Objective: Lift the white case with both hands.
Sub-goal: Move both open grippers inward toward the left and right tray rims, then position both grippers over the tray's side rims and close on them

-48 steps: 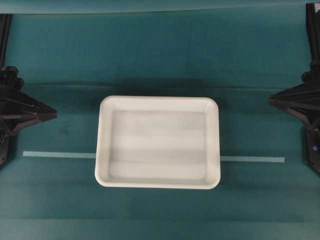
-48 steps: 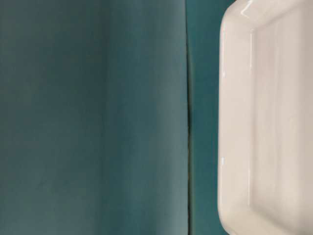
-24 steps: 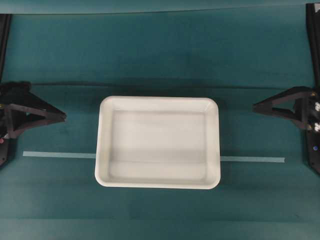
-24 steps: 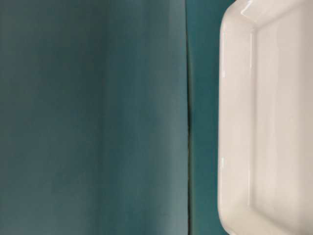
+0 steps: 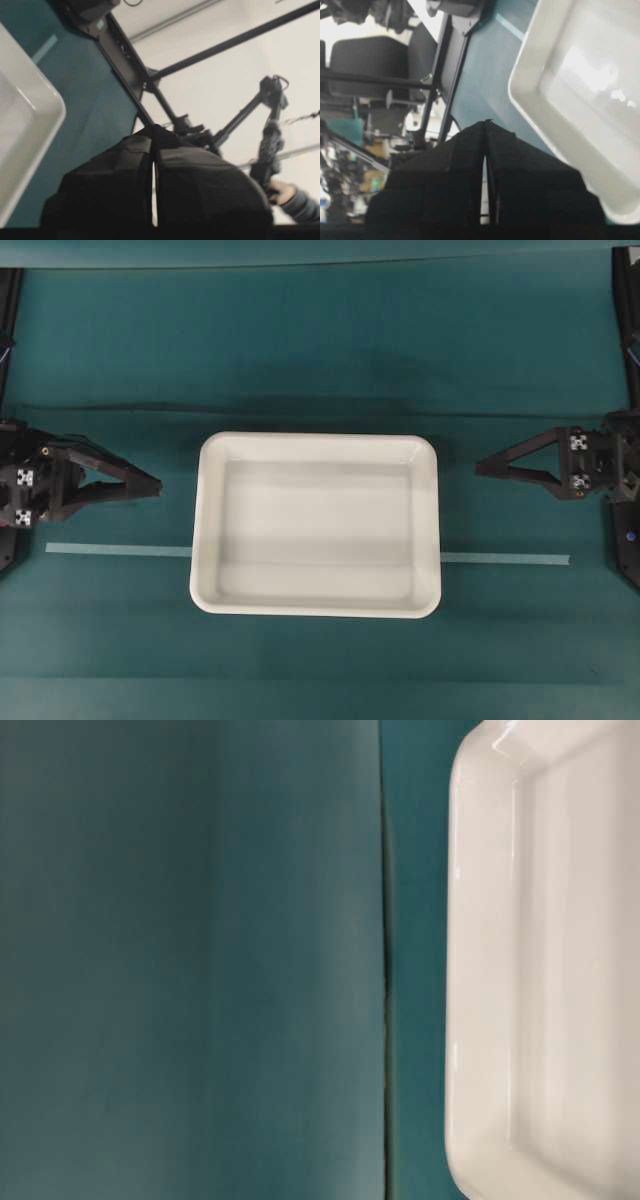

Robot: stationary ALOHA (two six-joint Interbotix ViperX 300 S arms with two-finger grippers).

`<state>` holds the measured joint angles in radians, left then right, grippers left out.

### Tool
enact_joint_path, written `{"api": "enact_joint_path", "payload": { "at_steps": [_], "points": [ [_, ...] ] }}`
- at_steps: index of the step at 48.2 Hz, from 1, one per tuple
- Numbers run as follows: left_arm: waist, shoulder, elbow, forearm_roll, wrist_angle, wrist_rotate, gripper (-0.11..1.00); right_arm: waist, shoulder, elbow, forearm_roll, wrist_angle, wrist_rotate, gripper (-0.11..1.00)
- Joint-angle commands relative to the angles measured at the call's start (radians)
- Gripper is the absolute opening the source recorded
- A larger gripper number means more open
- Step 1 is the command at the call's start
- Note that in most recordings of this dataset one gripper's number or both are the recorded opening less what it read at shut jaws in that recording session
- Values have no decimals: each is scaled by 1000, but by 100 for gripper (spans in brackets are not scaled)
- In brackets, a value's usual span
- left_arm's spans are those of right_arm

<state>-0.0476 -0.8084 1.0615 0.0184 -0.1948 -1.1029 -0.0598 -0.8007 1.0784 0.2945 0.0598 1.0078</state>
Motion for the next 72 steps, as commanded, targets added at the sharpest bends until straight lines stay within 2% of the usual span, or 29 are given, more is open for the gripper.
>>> {"api": "enact_joint_path", "payload": {
  "at_steps": [1, 6, 11, 16, 20, 21, 26, 29, 31, 34, 36, 44, 53, 60, 72],
  "points": [
    [0, 28, -15, 2, 12, -37, -2, -2, 49, -14, 40, -3, 32, 1],
    [0, 32, -6, 3, 49, -77, 1, 0, 84, -17, 48, -15, 80, 1],
    [0, 32, -5, 3, 75, -78, 7, 12, 117, -20, 41, -44, 75, 2],
    [-2, 32, -3, 2, 101, -78, 22, 29, 137, -18, 37, -64, 74, 10],
    [-2, 35, -3, 2, 135, -80, 43, 43, 149, -18, 35, -64, 75, 25],
    [-2, 37, -3, 2, 146, -80, 52, 48, 152, -18, 37, -64, 75, 29],
    [-6, 40, 0, 3, 206, -84, 81, 64, 163, -15, 37, -63, 75, 56],
    [-6, 41, 2, 3, 239, -87, 94, 67, 172, -12, 37, -58, 75, 72],
    [-6, 43, 3, 2, 249, -87, 98, 69, 179, -11, 37, -55, 75, 81],
    [-6, 48, 8, 2, 253, -86, 98, 69, 192, -3, 37, -54, 75, 92],
    [-6, 52, 14, 2, 253, -86, 97, 69, 201, 2, 37, -54, 75, 94],
    [-6, 87, 83, 3, 244, -86, 96, 71, 253, 38, 37, -57, 77, 94],
    [-6, 155, 149, 3, 169, -86, 96, 78, 308, 72, 37, -71, 74, 94],
    [0, 229, 193, 2, 74, -86, 96, 78, 345, 104, 37, -132, 75, 94],
    [32, 362, 213, 2, -74, -75, 96, 78, 434, 149, 40, -262, 83, 94]
  ]
}}
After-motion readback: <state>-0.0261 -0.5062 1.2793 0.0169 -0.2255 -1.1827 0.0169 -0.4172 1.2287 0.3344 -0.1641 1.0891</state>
